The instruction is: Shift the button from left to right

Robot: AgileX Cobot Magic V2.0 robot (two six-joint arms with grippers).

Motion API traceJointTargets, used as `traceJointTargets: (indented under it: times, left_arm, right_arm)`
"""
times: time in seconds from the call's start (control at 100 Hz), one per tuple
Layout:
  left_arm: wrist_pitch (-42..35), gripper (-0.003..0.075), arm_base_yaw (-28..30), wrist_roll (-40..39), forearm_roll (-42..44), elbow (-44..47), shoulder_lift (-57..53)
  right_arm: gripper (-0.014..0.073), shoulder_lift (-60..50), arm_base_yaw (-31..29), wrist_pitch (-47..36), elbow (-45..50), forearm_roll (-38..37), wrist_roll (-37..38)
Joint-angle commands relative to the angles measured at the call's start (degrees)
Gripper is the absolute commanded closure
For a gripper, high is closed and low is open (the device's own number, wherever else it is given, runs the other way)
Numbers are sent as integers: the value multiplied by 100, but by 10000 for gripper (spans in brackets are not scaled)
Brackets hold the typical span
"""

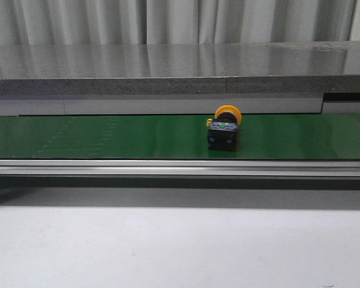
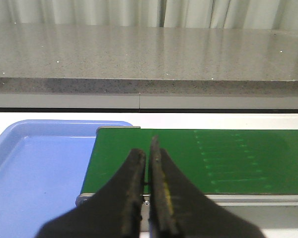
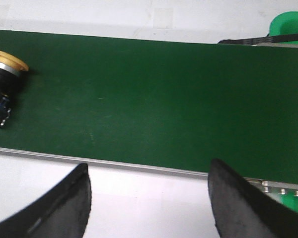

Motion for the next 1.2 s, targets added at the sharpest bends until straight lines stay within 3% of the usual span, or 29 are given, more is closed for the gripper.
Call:
traceJointTargets:
  times: [0.0, 0.48, 0.68, 1.19]
  left_arm:
    - [-456, 715, -55, -8, -82, -158, 45]
    - [-456, 715, -55, -8, -82, -158, 45]
    - [-456, 715, -55, -8, -82, -158, 45]
    - [-445, 715, -55, -8, -82, -158, 45]
  right_arm:
    - [118, 125, 17, -353, -262, 304, -27]
    - [113, 1839, 914, -598, -1333, 605, -27]
    - [49, 2437, 1107, -625, -1714, 605, -27]
    - [43, 3072, 1349, -706, -1803, 605, -27]
